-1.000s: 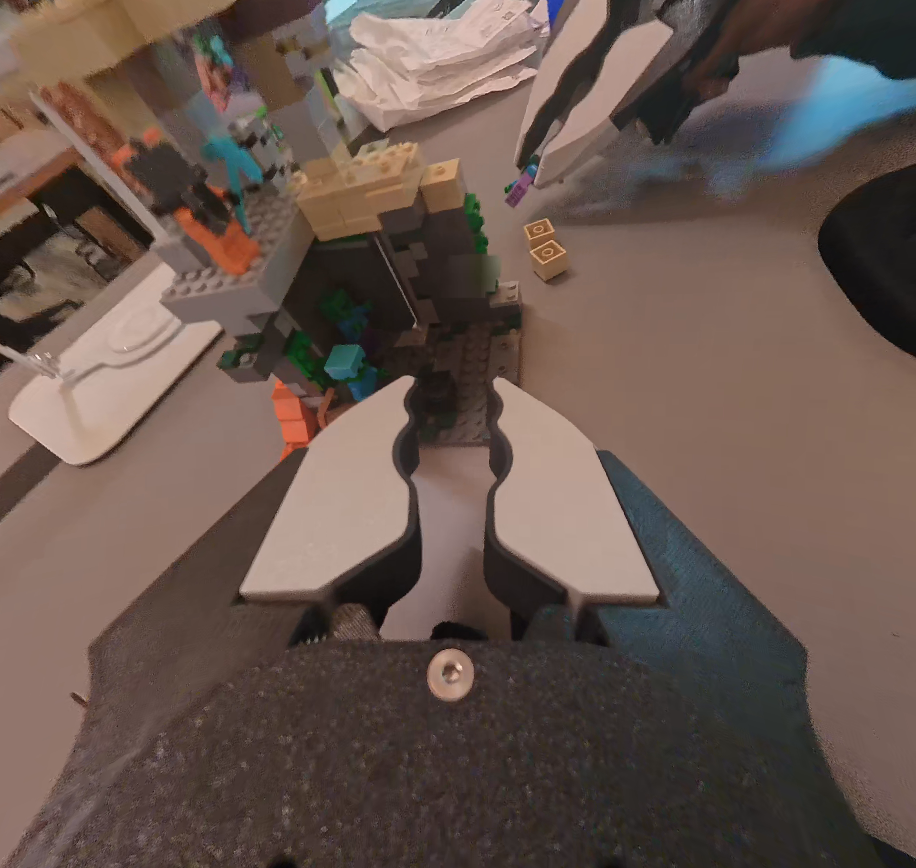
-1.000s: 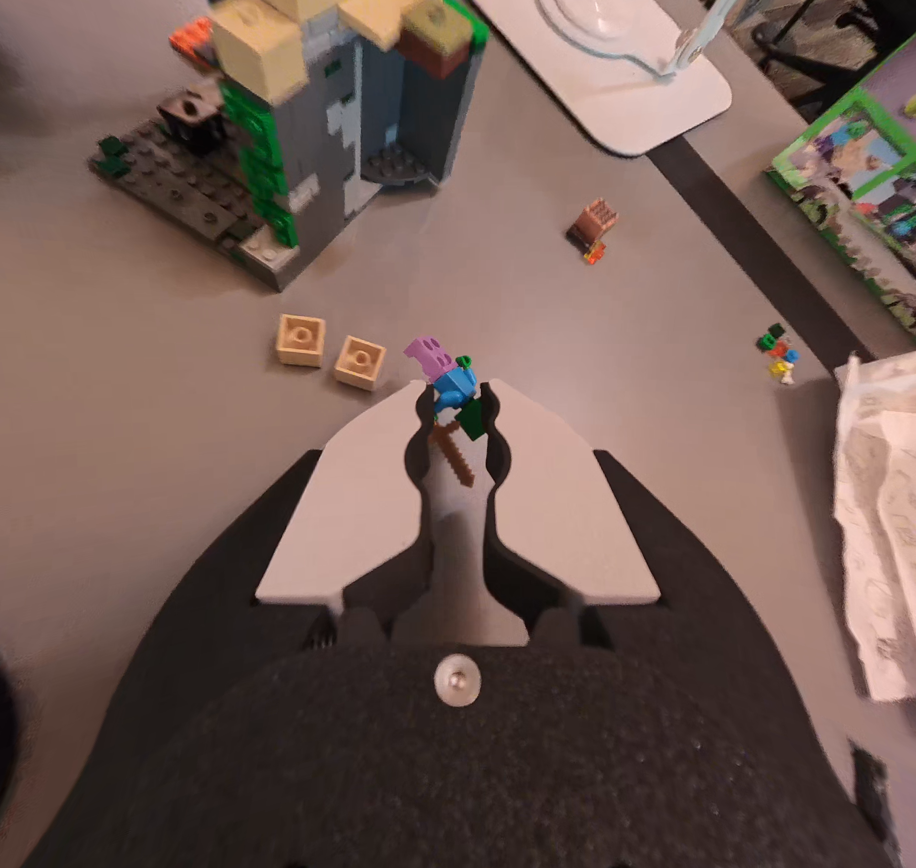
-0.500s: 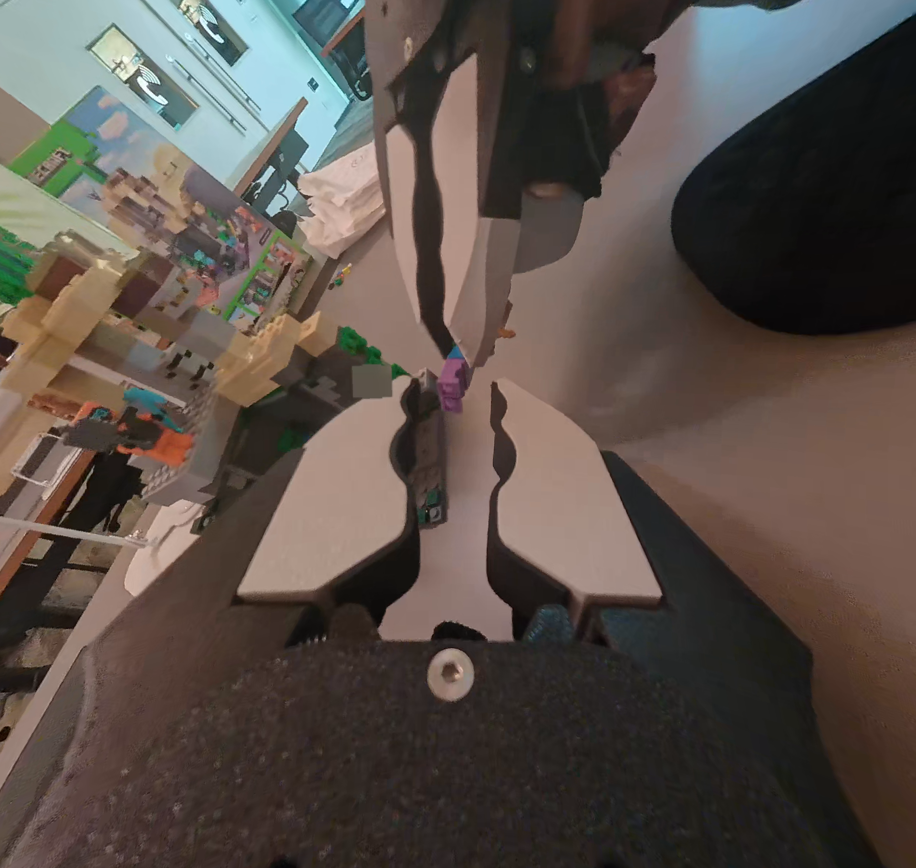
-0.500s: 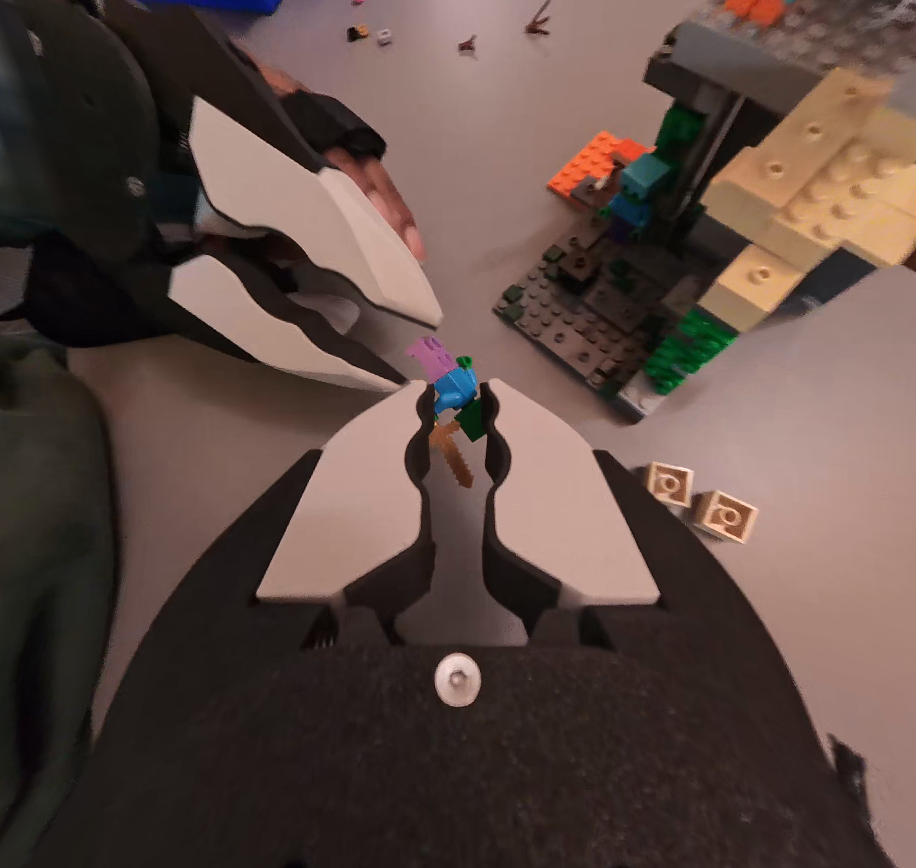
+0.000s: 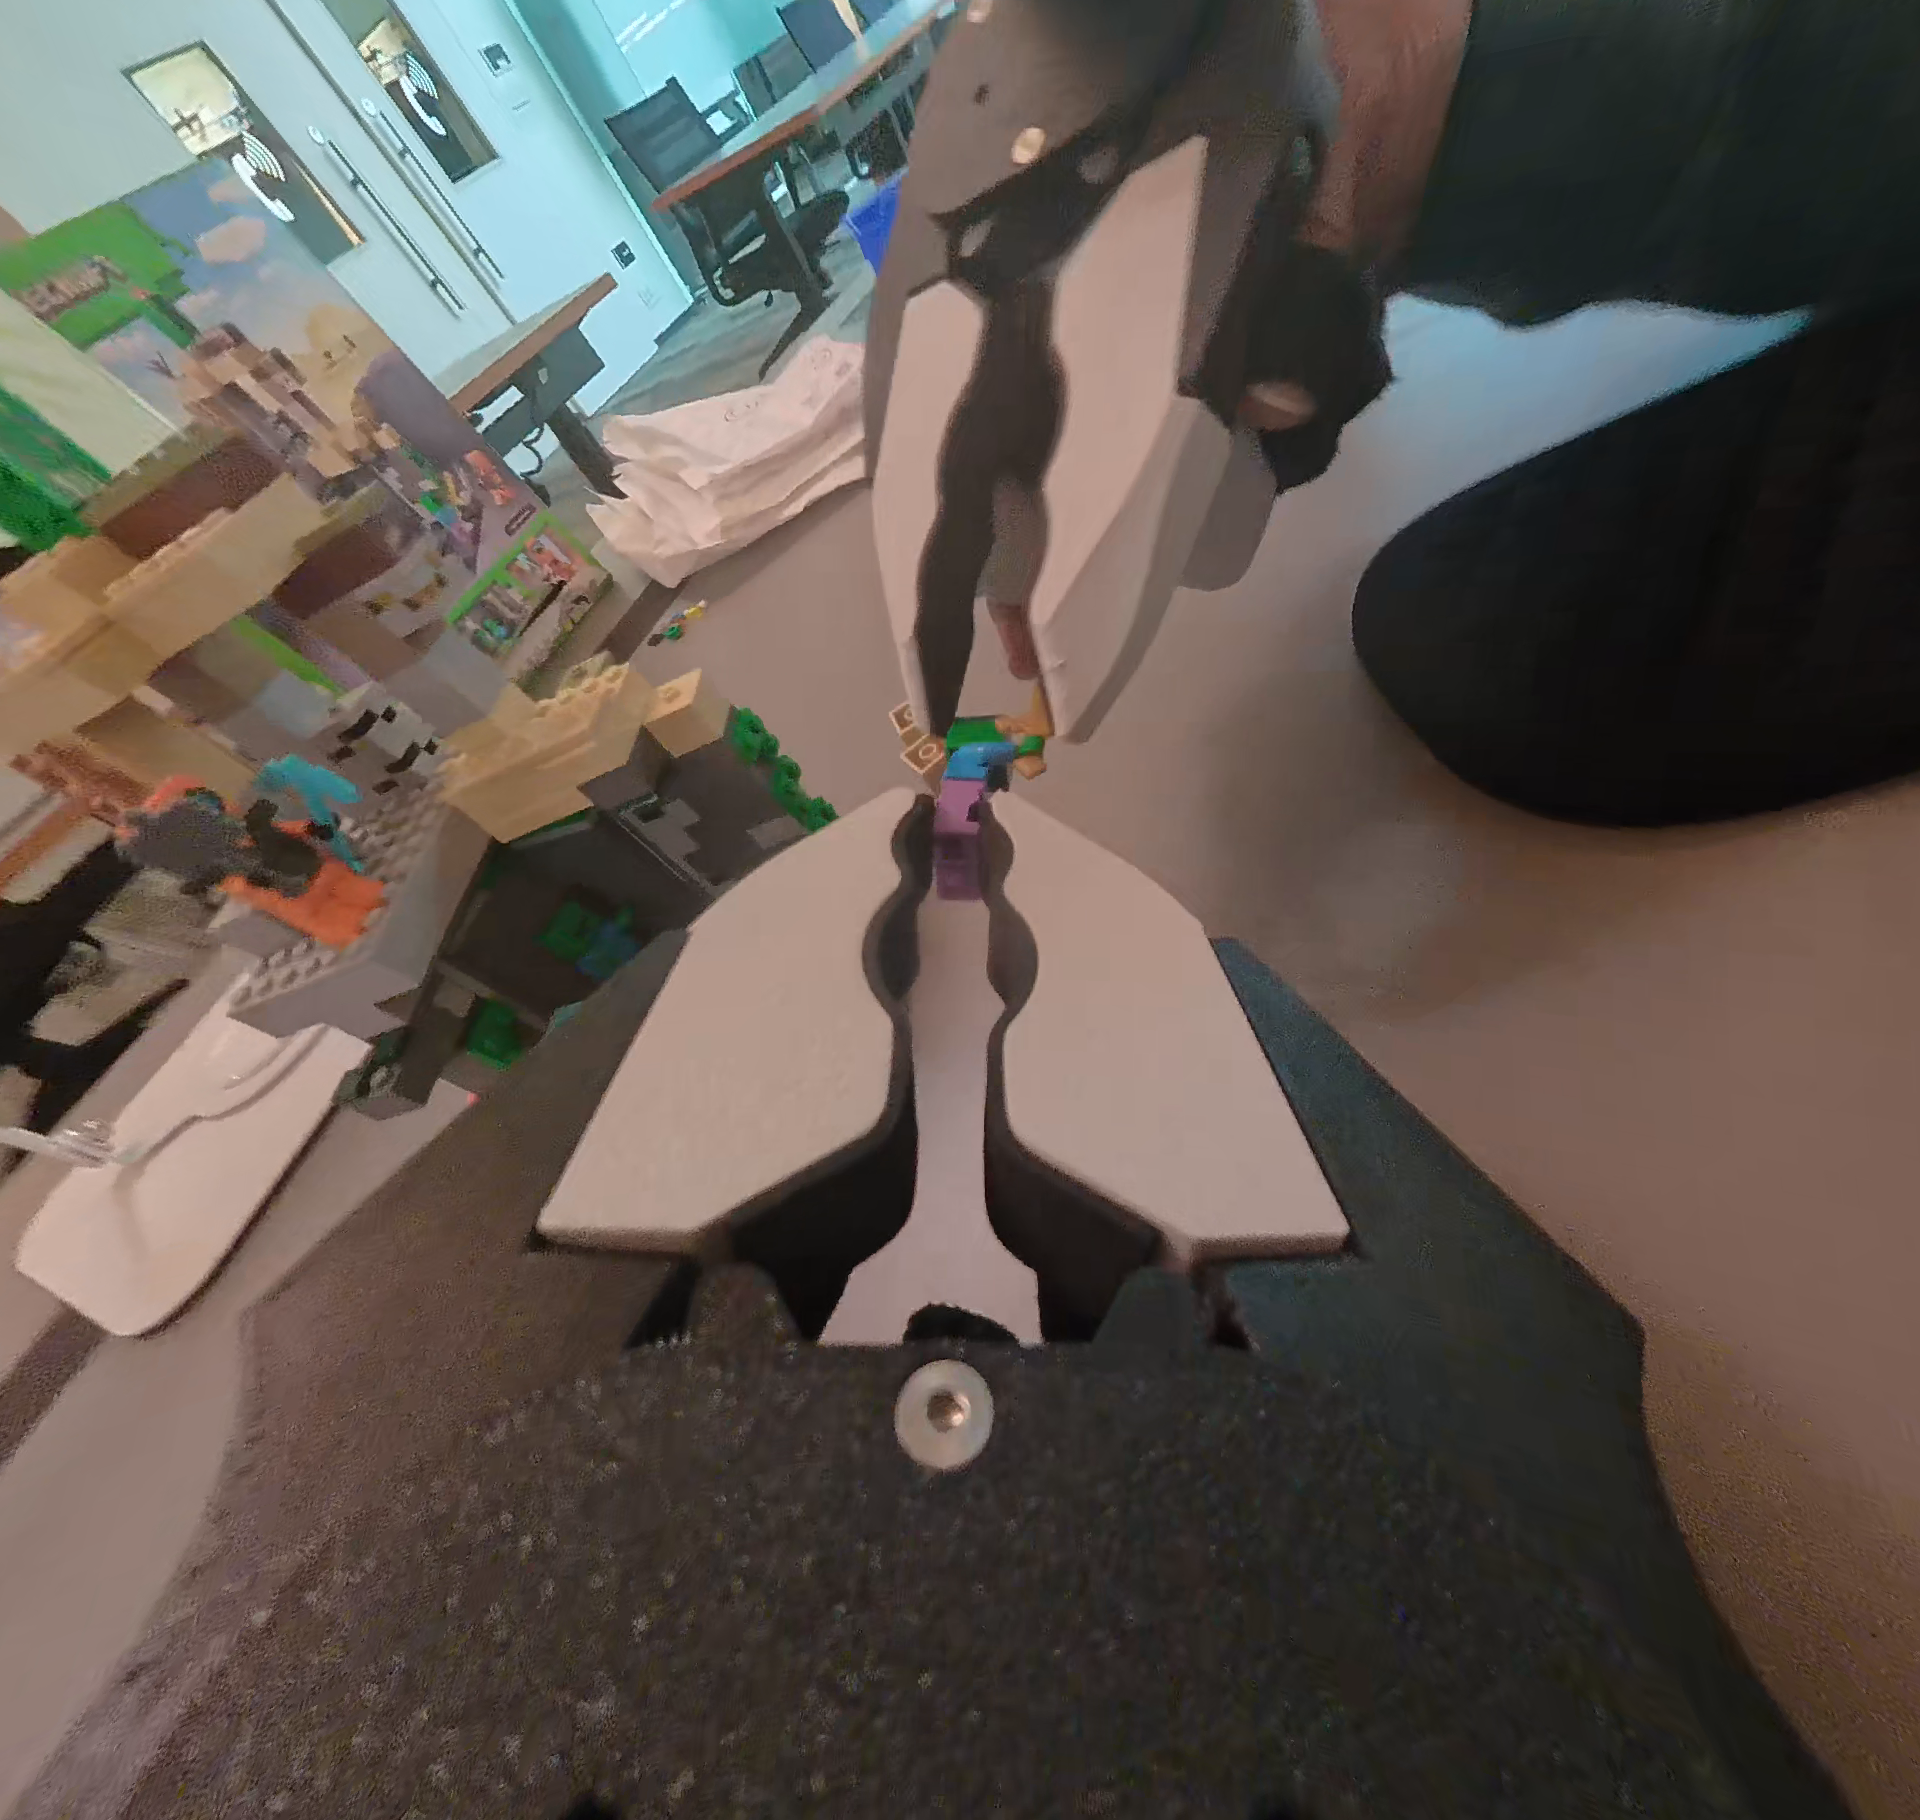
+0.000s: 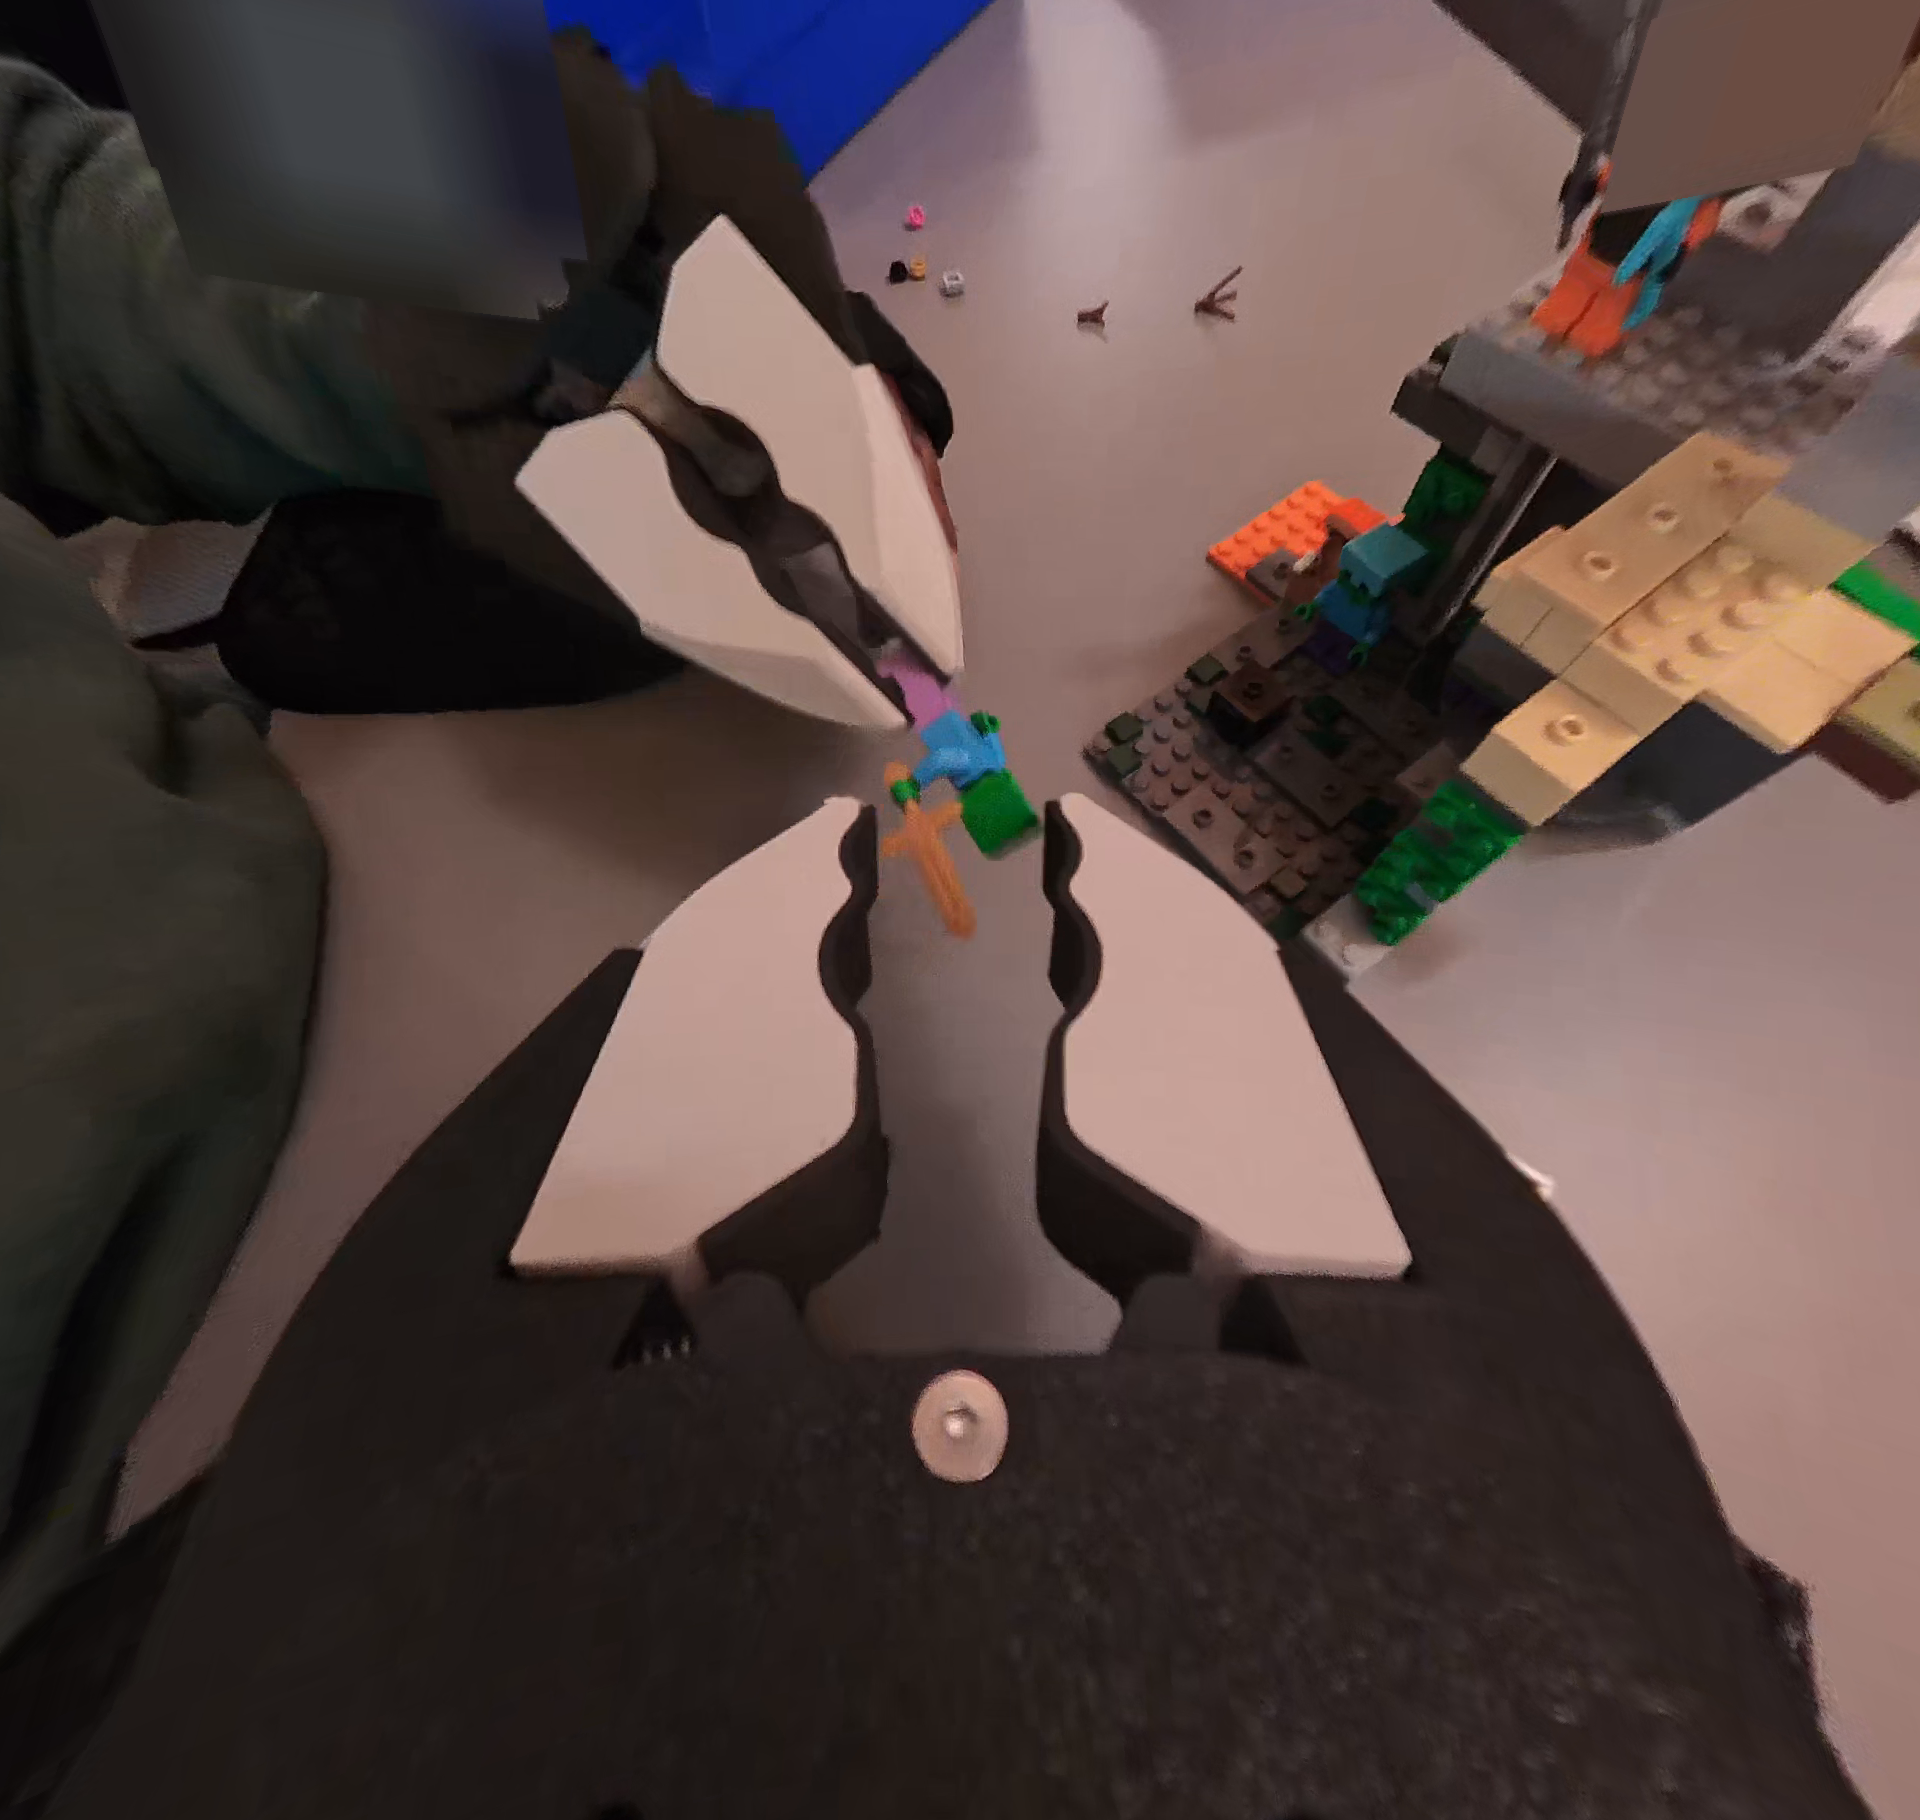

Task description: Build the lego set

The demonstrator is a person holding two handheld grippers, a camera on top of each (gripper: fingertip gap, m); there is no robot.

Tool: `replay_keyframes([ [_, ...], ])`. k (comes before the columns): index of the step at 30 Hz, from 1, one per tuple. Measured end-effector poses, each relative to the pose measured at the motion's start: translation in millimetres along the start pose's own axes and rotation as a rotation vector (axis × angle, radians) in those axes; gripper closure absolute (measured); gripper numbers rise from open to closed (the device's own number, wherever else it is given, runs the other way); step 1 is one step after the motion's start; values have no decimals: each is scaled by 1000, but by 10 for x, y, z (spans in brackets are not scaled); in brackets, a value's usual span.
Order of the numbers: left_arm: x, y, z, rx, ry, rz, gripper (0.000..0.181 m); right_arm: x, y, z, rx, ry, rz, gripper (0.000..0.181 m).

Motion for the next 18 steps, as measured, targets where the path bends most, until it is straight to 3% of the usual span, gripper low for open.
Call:
replay_keyframes([
  [4,88,-75,-124,163,38,75,174,150,-30,19,130,42,68,144],
  [8,158,-160,-148,283,115,154,174,117,-7,24,163,55,112,143],
  [18,205,-222,-104,409,251,218,174,69,-244,-76,189,52,323,162],
])
Point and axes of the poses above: each gripper's, where its closed fingertips meet, x back along the fingers, y out of its underside, z = x × y across the jaws, the point moved 5 cm from there along x, back along the fingers, and after that the axes turned 15 degrees about x, right-handed, at the moved point
